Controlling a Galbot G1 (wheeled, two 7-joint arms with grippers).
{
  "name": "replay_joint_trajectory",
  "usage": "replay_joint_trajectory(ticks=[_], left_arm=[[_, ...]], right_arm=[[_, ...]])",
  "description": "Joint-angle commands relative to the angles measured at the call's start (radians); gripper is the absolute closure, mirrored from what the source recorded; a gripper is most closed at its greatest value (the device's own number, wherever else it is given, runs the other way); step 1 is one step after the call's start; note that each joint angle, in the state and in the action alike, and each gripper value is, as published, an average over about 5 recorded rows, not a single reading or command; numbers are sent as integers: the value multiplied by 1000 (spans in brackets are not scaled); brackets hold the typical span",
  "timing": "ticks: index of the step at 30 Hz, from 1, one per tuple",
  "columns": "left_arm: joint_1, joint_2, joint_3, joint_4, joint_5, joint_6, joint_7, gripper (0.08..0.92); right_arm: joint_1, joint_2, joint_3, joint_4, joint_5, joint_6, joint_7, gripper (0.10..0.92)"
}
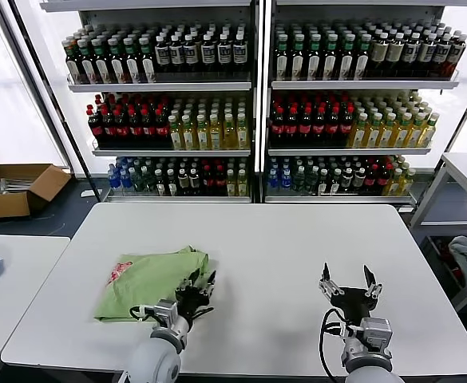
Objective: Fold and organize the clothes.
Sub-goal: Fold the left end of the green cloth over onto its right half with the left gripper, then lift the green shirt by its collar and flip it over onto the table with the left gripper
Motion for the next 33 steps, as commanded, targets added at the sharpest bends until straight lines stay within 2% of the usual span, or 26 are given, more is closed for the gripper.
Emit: replay_joint_trajectory(ticks=[1,3,5,9,13,20,33], left_arm=[[27,-2,-61,-282,-378,14,-24,487],[22,30,-135,-335,-368,17,-31,427],[21,74,-229,-334,-306,17,-33,366],[59,179,-411,-231,-112,1,-15,254],[130,250,-515,-131,-84,-24,19,189],[164,236,-522,-19,-98,-42,48,177],[122,215,-422,52,-194,31,80,177]], right_arm=[[20,-6,-14,-19,1,0,-2,203],[29,-7,-21,-26,3,0,-2,203],[38,-9,-28,-31,5,0,-4,203],[60,-21,-42,-38,13,-6,-6,203],[83,-37,-46,-45,28,-15,-5,203],[91,-39,-51,-46,36,-20,-5,203],[75,-32,-52,-36,28,-22,-4,203]])
